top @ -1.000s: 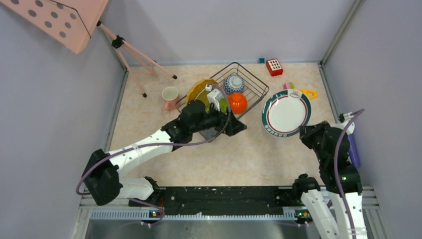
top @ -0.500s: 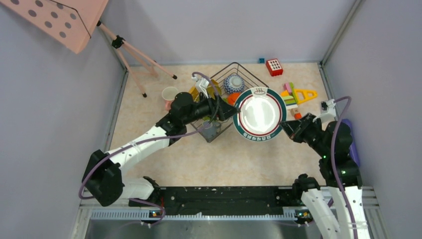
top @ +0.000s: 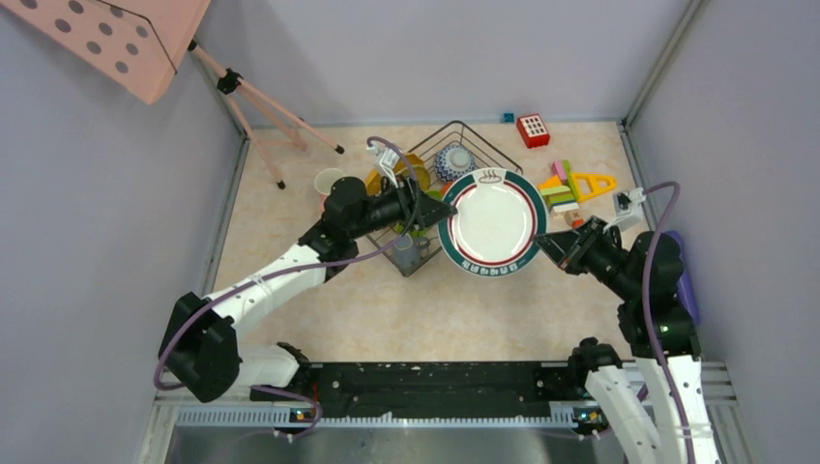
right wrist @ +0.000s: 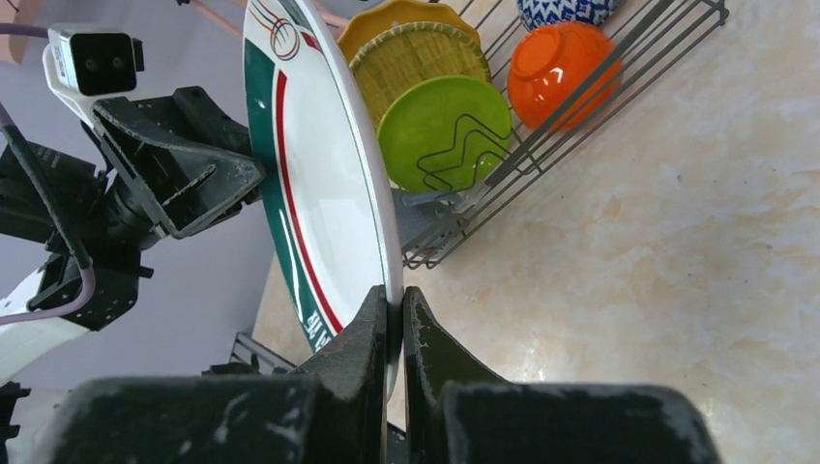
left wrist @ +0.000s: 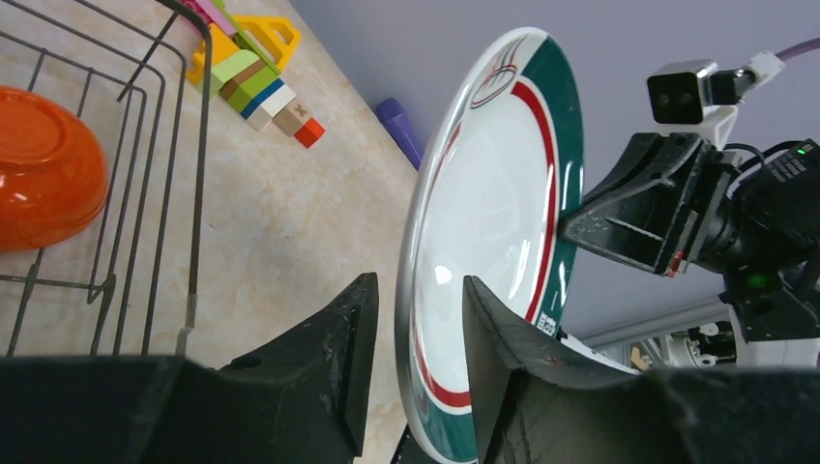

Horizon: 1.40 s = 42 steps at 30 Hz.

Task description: Load the mixed dishes into the dish rack

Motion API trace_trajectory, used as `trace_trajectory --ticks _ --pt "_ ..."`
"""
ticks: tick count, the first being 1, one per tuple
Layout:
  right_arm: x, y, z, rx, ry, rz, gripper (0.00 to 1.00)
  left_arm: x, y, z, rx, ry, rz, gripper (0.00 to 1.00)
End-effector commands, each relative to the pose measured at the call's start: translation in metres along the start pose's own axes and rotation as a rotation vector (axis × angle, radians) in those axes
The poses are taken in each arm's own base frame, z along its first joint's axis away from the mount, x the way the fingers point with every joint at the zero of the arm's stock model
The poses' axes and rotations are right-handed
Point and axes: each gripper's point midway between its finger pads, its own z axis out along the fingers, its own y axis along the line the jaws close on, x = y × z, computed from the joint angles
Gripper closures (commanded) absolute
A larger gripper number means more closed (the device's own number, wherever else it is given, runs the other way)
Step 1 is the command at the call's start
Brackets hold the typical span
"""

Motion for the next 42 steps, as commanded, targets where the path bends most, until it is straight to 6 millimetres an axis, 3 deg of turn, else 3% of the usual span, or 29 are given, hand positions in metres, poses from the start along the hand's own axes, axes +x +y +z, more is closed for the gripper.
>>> trace_trajectory --ticks 1,3,4,5,8,10,12,18,27,31,36,42 --pt "-0.015 0.02 0.002 -0.095 -0.053 -0.01 1.0 -0.007 -0.024 0.002 0.129 -0.014 0.014 0.61" --pt "-0.013 0.018 0.004 -0.093 -0.049 -0.002 1.0 -0.005 -0.026 0.004 0.158 0.002 -0.002 0.75" --pt "-0.014 0.017 0.005 -0.092 -0.05 -0.001 1.0 -0.004 -0.028 0.004 0.175 0.012 -0.004 0.92" --pt "-0.013 0.015 0.006 -0.083 -0.047 0.003 0.96 -0.005 -0.029 0.004 0.184 0.017 -0.001 1.0" --pt "-0.014 0.003 0.008 -0.022 -0.056 0.011 0.45 -0.015 -0.025 -0.002 0.16 -0.016 0.021 1.0" --pt "-0.015 -0.006 0.007 0.03 -0.069 0.01 0.29 -0.023 -0.017 -0.007 0.097 -0.042 0.074 1.0" --pt "-0.016 -0.016 0.006 0.078 -0.084 0.009 0.24 -0.031 -0.009 -0.014 0.0 -0.055 0.142 1.0" --pt "-0.018 -0.034 0.005 0.168 -0.115 0.011 0.21 -0.07 -0.011 -0.042 -0.198 -0.127 0.333 1.0" --pt "-0.018 -0.039 0.011 0.17 -0.114 0.006 0.22 -0.14 -0.005 -0.112 -0.635 -0.278 0.751 1.0" --pt "-0.018 -0.036 0.018 0.143 -0.102 0.022 0.22 -0.163 0.001 -0.132 -0.786 -0.314 0.903 1.0" --pt "-0.021 -0.033 0.024 0.145 -0.082 0.028 0.22 -0.186 -0.004 -0.141 -0.86 -0.416 1.087 1.0" --pt "-0.032 -0.025 0.026 0.138 -0.084 0.013 0.22 -0.184 -0.004 -0.132 -0.836 -0.427 1.198 1.0"
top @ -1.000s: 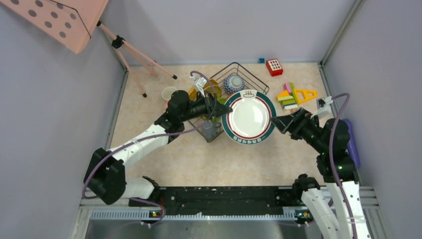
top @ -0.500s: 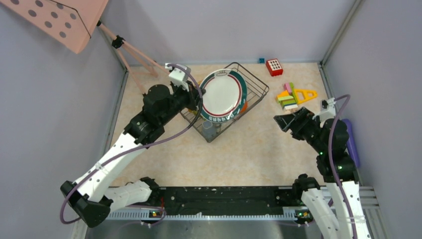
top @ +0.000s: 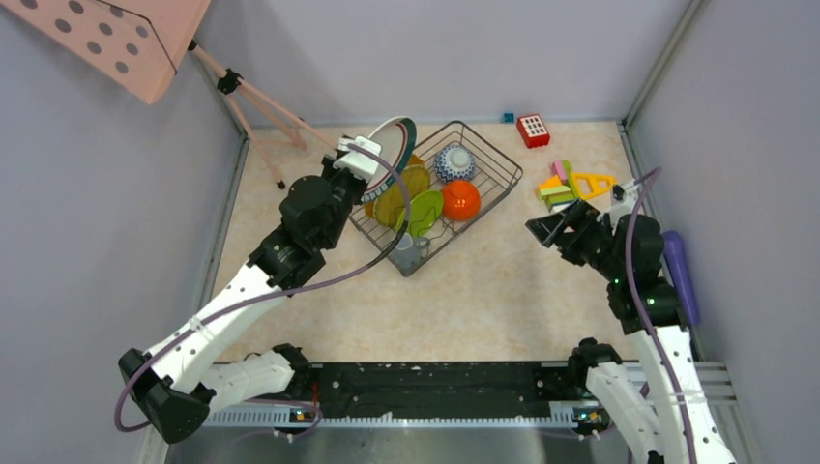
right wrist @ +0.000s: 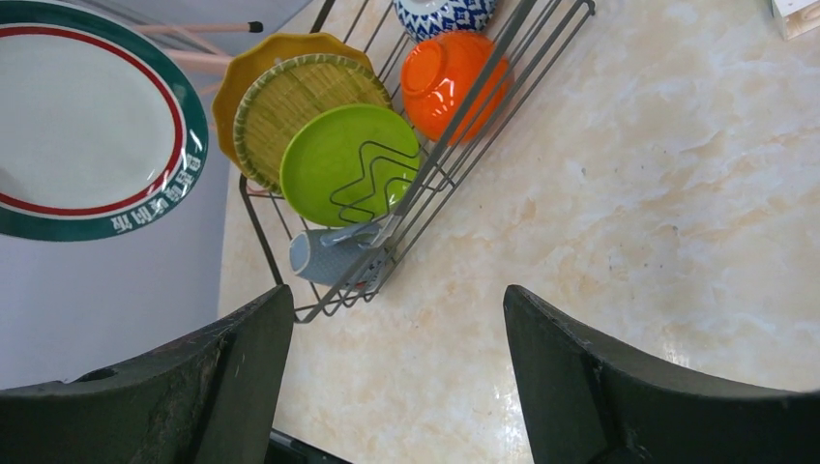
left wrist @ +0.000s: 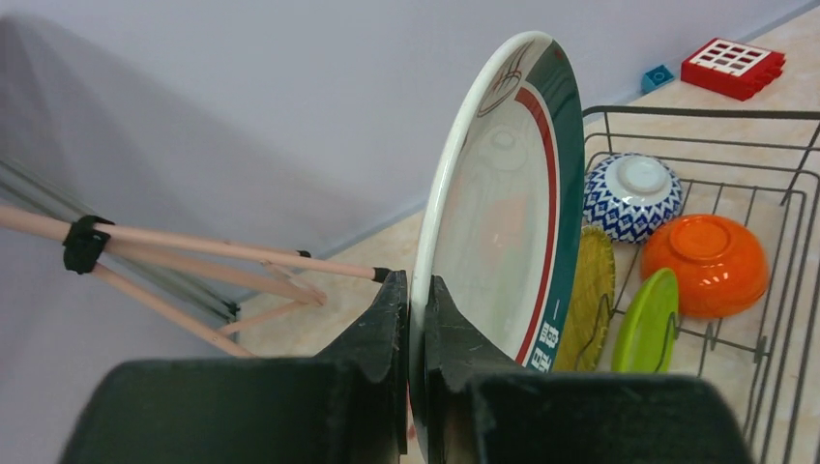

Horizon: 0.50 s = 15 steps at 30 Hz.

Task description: Load the mixed dishes into the dish rack

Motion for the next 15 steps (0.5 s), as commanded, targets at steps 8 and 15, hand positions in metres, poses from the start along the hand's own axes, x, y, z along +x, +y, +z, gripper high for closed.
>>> trace_trajectory --ticks 8,15 --pt "-0.026 0.03 -0.008 -0.078 -0.05 -0.03 0.22 -0.03 -0.005 0.008 -0.04 -0.222 0.11 1.0" --pt "-0.02 0.027 -0.005 -0.08 -0.036 -0.018 0.22 -0.018 -0.027 0.021 -0.007 -0.197 0.128 1.0"
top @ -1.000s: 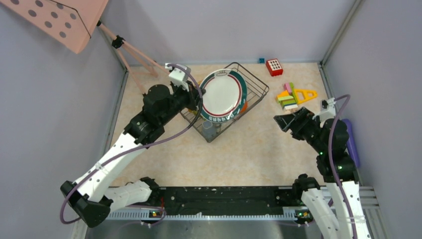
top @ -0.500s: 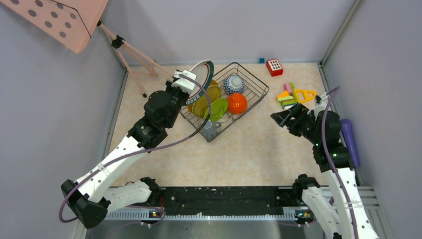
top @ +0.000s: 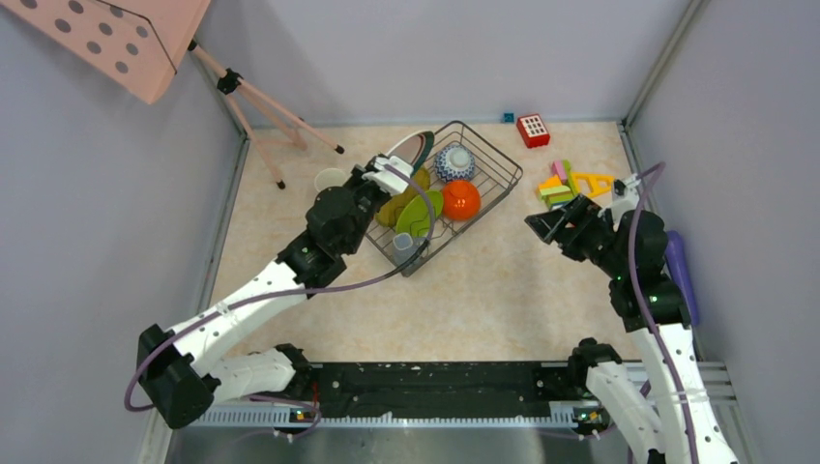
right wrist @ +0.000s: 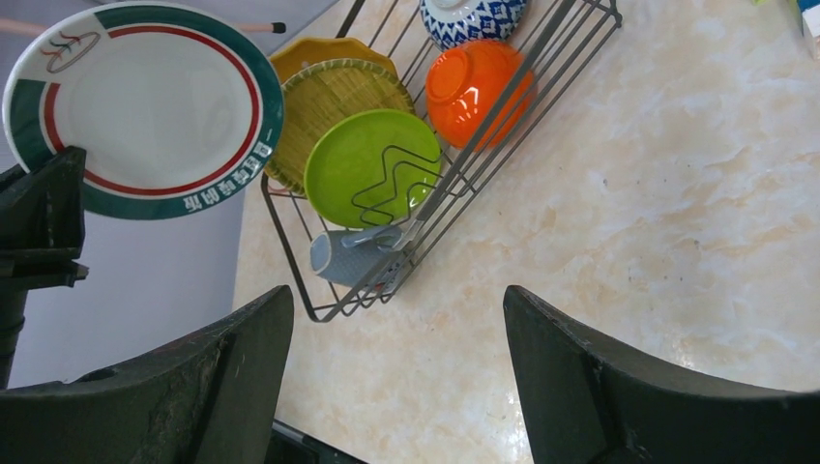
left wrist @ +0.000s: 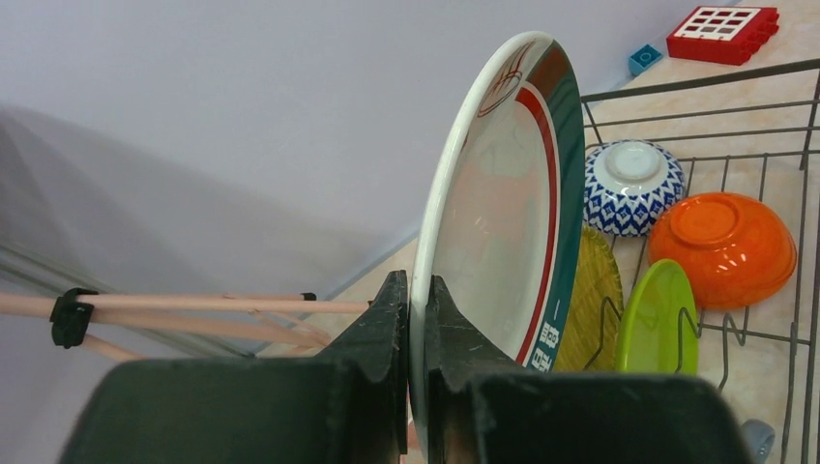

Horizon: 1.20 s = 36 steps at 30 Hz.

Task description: Load the mixed dishes into the dish rack

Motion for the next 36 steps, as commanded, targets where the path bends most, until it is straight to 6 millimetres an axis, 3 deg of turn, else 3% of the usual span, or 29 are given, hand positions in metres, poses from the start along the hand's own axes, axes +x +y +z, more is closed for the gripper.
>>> trace_trajectory --ticks 1,18,36 --pt "-0.012 0.013 -0.004 -0.047 -0.038 -0.014 0.22 -0.029 0.01 0.007 -0.057 -0.113 -0.038 1.0" --pt "-0.006 0.009 0.003 -0.053 -0.017 -0.028 0.22 0.022 -0.027 0.032 -0.051 -0.007 -0.025 1.0" --pt "-0.001 0.004 0.007 -0.051 -0.001 -0.035 0.22 0.071 -0.073 0.034 0.046 0.08 -0.074 1.0"
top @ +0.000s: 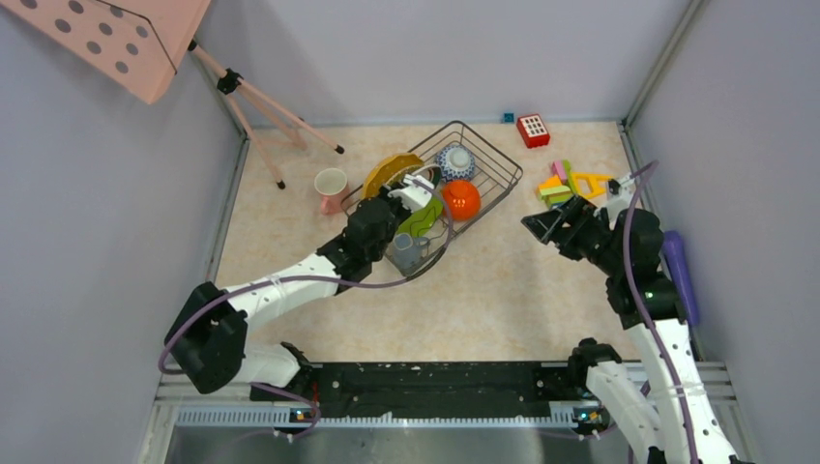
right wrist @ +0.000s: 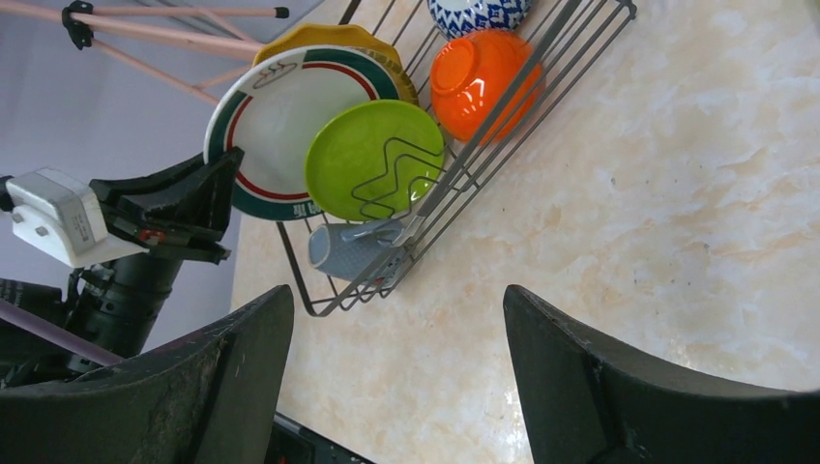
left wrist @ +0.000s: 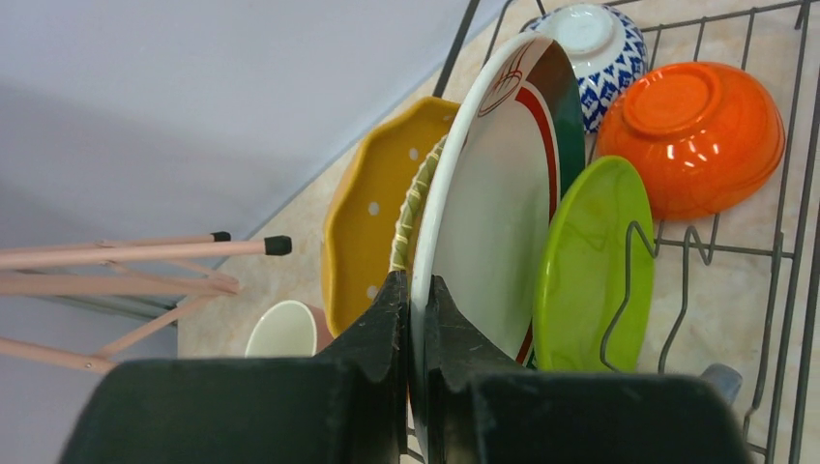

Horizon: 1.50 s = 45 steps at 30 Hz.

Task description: Load the mixed dishes into the dish rack

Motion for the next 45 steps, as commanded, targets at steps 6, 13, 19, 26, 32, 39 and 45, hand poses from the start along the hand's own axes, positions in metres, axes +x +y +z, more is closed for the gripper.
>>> trace_trajectory --ticks 6,13,19,26,32,39,45 --pt "-0.006 0.005 0.0 -0.029 -0.02 -0.029 0.21 -0.01 0.002 0.015 -0.066 -0.001 -0.131 0.61" --pt "-0.006 0.006 -0.004 -0.025 -0.021 -0.045 0.2 -0.039 0.033 0.003 -0.15 -0.015 -0.257 0.34" --pt "-0.006 0.005 -0.005 -0.022 -0.022 -0.054 0.2 -0.072 0.071 -0.029 -0.176 -0.104 -0.466 0.25" --pt "-0.005 0.007 -0.005 -0.036 -0.014 -0.064 0.2 -0.006 0.148 -0.045 -0.369 0.04 -0.936 0.11" --pt "0.0 0.007 -0.004 -0.049 -0.004 -0.061 0.21 0.074 0.179 -0.038 -0.527 0.276 -1.185 0.02" --pt "0.011 0.005 -0.001 -0.071 0.029 -0.034 0.21 0.125 0.191 -0.01 -0.595 0.469 -1.18 0.08" --pt "0.015 0.002 0.002 -0.071 0.042 -0.027 0.21 0.149 0.187 0.016 -0.585 0.531 -1.189 0.24"
